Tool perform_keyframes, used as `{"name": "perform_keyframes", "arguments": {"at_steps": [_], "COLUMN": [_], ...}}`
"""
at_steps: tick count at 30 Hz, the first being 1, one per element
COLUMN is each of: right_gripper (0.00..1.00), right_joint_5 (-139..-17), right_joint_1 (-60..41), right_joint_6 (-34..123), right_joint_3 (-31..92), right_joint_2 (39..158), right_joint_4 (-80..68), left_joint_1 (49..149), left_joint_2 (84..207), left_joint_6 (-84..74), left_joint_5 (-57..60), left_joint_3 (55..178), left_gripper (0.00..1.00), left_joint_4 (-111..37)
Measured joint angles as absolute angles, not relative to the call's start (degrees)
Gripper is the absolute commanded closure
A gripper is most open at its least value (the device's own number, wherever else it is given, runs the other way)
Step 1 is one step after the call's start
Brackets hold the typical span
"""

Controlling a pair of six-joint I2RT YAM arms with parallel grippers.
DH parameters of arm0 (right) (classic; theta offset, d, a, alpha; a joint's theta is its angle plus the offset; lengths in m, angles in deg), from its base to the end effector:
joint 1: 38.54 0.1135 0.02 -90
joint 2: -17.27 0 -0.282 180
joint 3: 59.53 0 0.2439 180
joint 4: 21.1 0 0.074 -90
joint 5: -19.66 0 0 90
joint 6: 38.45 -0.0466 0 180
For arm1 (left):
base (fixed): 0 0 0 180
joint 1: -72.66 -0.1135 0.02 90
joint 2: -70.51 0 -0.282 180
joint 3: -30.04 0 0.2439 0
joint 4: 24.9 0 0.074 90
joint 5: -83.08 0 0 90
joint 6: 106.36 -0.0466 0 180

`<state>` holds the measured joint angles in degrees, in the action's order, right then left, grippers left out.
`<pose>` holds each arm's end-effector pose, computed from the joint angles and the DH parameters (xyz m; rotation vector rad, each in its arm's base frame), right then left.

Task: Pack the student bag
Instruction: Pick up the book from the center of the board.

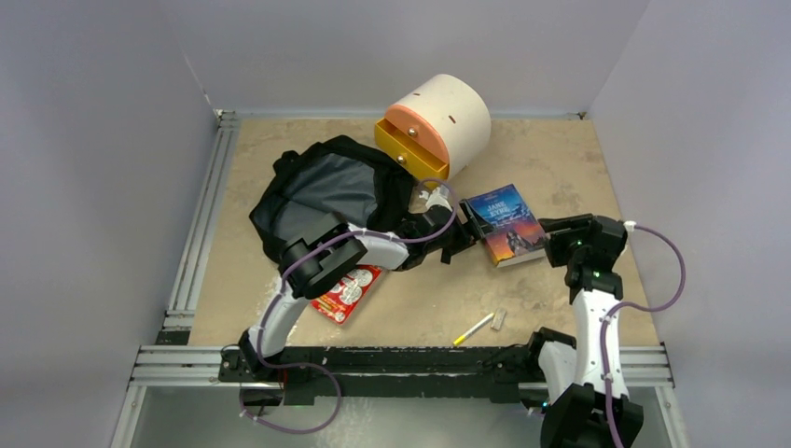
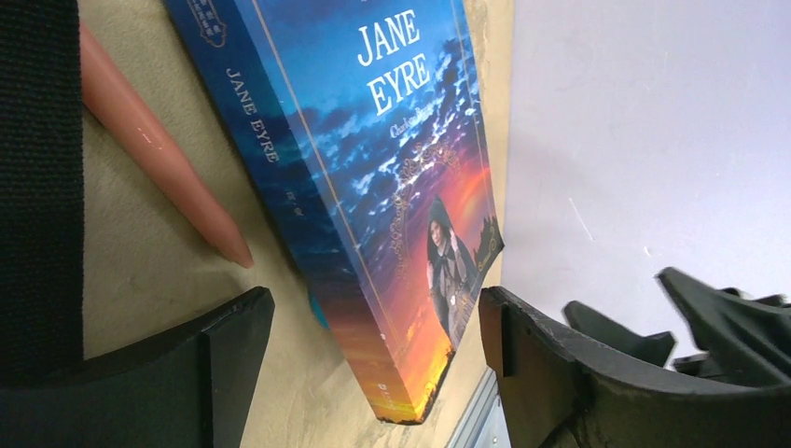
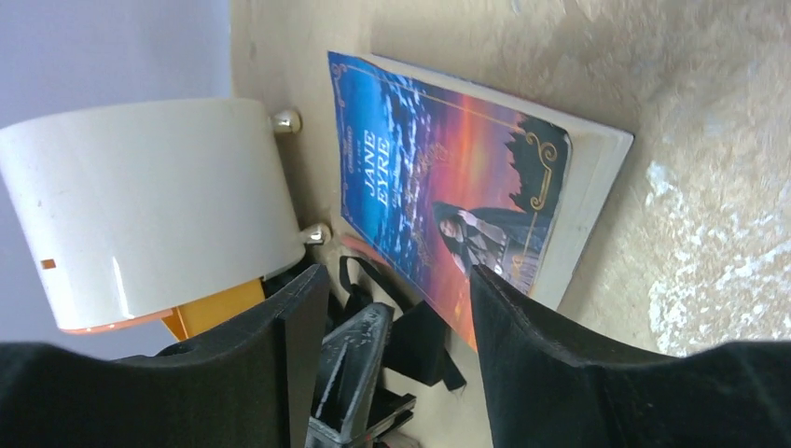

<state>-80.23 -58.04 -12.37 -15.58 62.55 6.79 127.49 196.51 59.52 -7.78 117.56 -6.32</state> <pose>0.1630 -0.0492 0.2497 1.3403 1.6667 0.6446 0.2829 -0.4002 0.1488 -0.4197 2.1948 -1.4178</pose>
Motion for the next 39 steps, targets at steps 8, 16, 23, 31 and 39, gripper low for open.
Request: {"name": "perform_keyframes", "arguments": {"at_steps": [8, 16, 23, 31, 39], "right_gripper": [0.4, 0.41, 0.42, 0.42, 0.42], "right_joint_5": [-76.69, -76.04, -76.06, -76.06, -78.9], "right_joint_1": [-58.04, -58.04, -58.04, -58.04, -58.04], "right_joint_6": [-8.48, -7.52, -7.3, -6.87, -2.84], "right_joint_3": [-11.95, -11.23, -10.66, -9.33, -2.88], "right_joint_2": [61.24, 61.28, 62.24, 62.27, 62.4], "right_joint_4": [7.69, 7.93, 8.34, 8.5, 8.91], "left_joint_1": [127.51, 127.51, 127.49, 127.16, 126.95], "left_joint_2": [199.37, 202.52, 206.3, 207.63, 206.98], "left_joint_6": [61.07, 63.13, 63.94, 62.78, 54.27], "left_joint_5": [-7.61, -7.21, -5.9, -2.84, 0.92], "left_joint_3": [119.39, 122.85, 125.93, 127.48, 129.8], "left_gripper": [0.19, 0.34, 0.61, 0.94, 1.0], "left_joint_4": [-5.34, -4.38, -3.2, -0.62, -3.07]}}
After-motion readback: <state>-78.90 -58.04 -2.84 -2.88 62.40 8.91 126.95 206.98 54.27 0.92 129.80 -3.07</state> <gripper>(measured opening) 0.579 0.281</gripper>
